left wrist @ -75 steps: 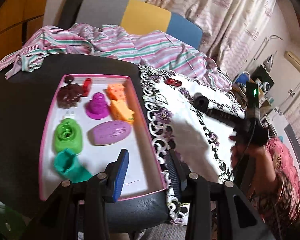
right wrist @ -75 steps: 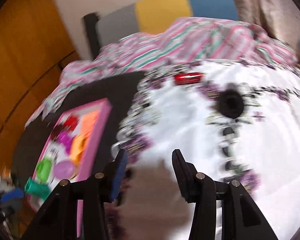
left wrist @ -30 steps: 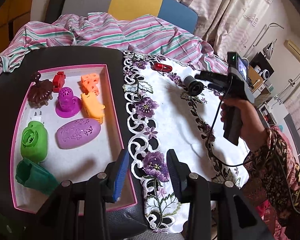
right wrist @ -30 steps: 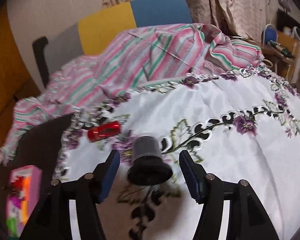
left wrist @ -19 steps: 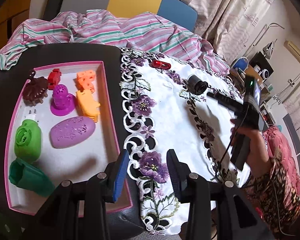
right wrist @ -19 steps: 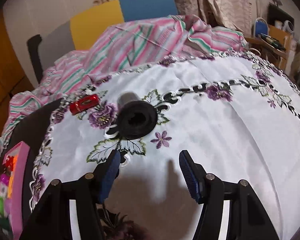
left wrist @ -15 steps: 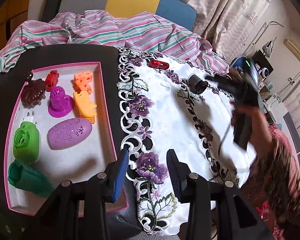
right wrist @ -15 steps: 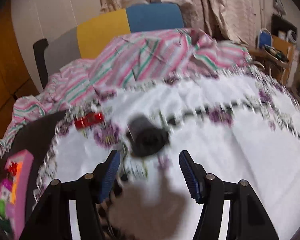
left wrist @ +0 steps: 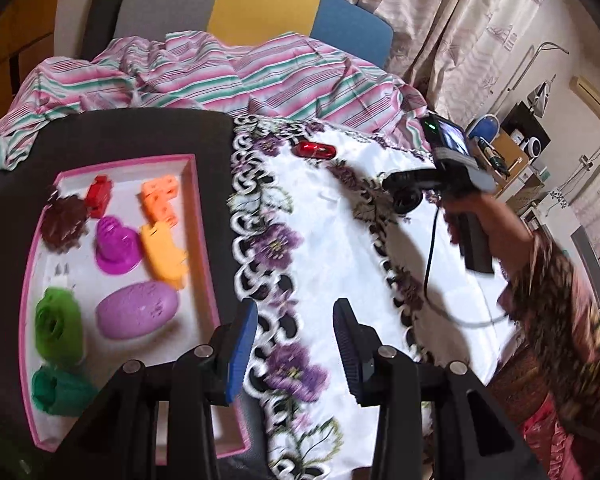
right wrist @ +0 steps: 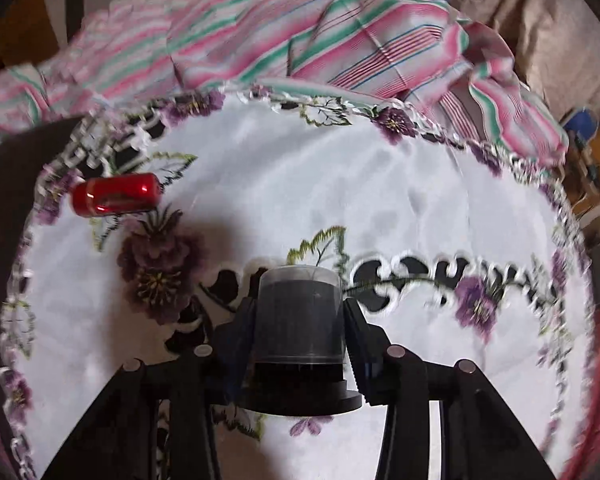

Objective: Organize rigid objects
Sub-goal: 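Close the right gripper on the black cup and lift it, then grasp the red cylinder with the left gripper while the right holds the black cup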

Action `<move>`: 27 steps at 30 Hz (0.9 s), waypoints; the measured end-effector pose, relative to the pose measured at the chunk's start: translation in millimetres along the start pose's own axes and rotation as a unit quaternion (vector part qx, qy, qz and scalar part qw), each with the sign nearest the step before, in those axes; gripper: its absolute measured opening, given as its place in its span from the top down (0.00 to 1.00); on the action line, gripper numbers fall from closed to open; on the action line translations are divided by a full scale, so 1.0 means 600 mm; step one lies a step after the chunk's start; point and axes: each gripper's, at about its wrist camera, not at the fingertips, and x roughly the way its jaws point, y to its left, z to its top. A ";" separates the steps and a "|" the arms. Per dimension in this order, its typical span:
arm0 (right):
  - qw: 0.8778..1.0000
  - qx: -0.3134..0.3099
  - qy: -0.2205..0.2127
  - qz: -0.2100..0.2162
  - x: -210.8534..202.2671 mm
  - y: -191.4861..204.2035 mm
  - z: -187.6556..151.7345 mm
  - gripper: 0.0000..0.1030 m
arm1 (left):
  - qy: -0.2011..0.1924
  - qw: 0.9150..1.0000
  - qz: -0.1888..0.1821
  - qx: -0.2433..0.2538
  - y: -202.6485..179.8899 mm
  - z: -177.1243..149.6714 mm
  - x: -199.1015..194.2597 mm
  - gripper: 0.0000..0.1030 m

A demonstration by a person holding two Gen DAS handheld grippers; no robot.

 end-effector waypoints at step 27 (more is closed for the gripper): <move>0.952 0.185 -0.222 0.097 -0.059 -0.082 -0.210 0.57 | 0.067 0.986 0.091 0.126 -0.131 0.287 0.327 0.51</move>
